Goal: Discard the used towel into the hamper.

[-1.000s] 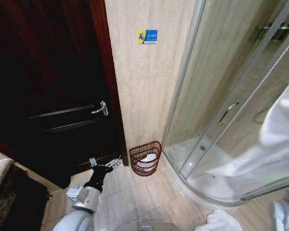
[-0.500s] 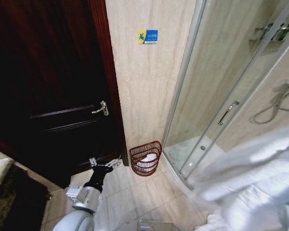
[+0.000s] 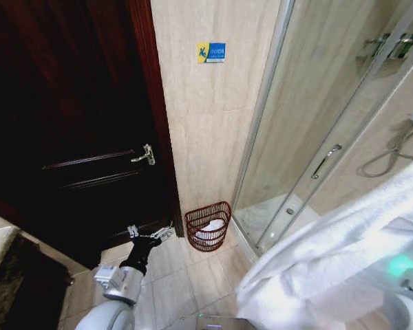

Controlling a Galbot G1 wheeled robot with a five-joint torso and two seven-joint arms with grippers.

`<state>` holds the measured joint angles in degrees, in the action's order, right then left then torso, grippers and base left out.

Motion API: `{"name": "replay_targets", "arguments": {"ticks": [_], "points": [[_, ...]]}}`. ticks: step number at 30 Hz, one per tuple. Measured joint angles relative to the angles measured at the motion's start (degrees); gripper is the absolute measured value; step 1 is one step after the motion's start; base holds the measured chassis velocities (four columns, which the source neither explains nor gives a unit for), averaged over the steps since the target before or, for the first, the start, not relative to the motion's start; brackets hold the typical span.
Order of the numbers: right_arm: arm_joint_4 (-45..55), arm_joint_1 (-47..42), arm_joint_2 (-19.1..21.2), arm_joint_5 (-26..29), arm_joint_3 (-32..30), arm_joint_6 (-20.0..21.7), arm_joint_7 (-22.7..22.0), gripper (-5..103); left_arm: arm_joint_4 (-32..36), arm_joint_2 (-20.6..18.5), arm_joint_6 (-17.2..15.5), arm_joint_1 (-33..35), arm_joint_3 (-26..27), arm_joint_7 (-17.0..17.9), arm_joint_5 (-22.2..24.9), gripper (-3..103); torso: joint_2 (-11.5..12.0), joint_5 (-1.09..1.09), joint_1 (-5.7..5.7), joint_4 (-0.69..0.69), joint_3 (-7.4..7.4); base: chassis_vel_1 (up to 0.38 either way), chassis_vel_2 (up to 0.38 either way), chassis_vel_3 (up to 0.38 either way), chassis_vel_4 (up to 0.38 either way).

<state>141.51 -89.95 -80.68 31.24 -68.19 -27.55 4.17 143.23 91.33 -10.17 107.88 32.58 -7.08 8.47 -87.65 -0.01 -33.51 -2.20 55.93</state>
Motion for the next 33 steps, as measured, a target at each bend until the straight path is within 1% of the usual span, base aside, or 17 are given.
{"name": "replay_targets", "arguments": {"ticks": [1, 2, 4, 5, 6, 8, 11, 13, 18, 24, 33], "points": [[0.52, 0.1, 0.14, 1.02, 0.42, 1.26, 0.29, 8, 0.0, 0.0, 0.0, 0.0, 0.0, 0.0, 0.0, 100, 0.0, 0.0, 0.0, 0.0, 0.0, 0.0, 0.0, 0.0, 0.0], [0.52, 0.1, 0.14, 1.02, 0.42, 1.26, 0.29, 8, 0.0, 0.0, 0.0, 0.0, 0.0, 0.0, 0.0, 100, 0.0, 0.0, 0.0, 0.0, 0.0, 0.0, 0.0, 0.0, 0.0], [1.48, 0.1, 0.13, 2.4, 1.36, 3.29, 1.07, 8, 0.0, 0.0, 0.0, 0.0, 0.0, 0.0, 0.0, 100, 0.0, 0.0, 0.0, 0.0, 0.0, 0.0, 0.0, 0.0, 0.0], [1.82, -0.2, -0.07, 3.29, 1.74, 4.82, 2.54, 8, 0.0, 0.0, 0.0, 0.0, 0.0, 0.0, 0.0, 100, 0.0, 0.0, 0.0, 0.0, 0.0, 0.0, 0.0, 0.0, 0.0], [1.82, -0.2, -0.07, 3.29, 1.74, 4.82, 2.54, 8, 0.0, 0.0, 0.0, 0.0, 0.0, 0.0, 0.0, 100, 0.0, 0.0, 0.0, 0.0, 0.0, 0.0, 0.0, 0.0, 0.0], [1.92, -1.38, -0.38, 4.88, 1.84, 7.84, 5.03, 8, 0.0, 0.0, 0.0, 0.0, 0.0, 0.0, 0.0, 100, 0.0, 0.01, 0.0, 0.0, 0.0, 0.0, 0.0, 0.0, 0.0], [1.92, -2.5, -0.33, 6.61, 1.86, 12.0, 6.96, 8, 0.0, 0.0, 0.0, 0.0, 0.0, 0.0, 0.0, 100, 0.0, 0.03, 0.0, 0.01, 0.0, 0.0, 0.0, 0.0, 0.0], [1.92, -2.18, -0.01, 6.75, 1.79, 12.76, 7.32, 8, 0.0, 0.0, 0.0, 0.0, 0.0, 0.0, 0.0, 100, 0.0, 0.02, 0.0, 0.01, 0.0, 0.0, 0.0, 0.0, 0.0], [1.92, -0.83, 1.41, 6.91, 1.83, 13.07, 6.92, 8, 0.0, 0.0, 0.0, 0.0, 0.0, 0.0, 0.0, 100, 0.0, 0.0, 0.0, 0.0, 0.0, 0.0, 0.0, 0.0, 0.0], [1.86, -0.41, 1.56, 6.16, 1.92, 10.12, 6.39, 8, 0.0, 0.0, 0.0, 0.0, 0.0, 0.0, 0.0, 100, 0.0, 0.01, 0.0, 0.0, 0.0, 0.0, 0.0, 0.0, 0.0], [1.8, -0.86, 1.3, 5.93, 0.98, 8.26, 6.73, 8, 0.0, 0.0, 0.0, 0.0, 0.0, 0.0, 0.0, 100, 0.0, 0.01, 0.0, 0.01, 0.0, 0.0, 0.0, 0.0, 0.0]]}}
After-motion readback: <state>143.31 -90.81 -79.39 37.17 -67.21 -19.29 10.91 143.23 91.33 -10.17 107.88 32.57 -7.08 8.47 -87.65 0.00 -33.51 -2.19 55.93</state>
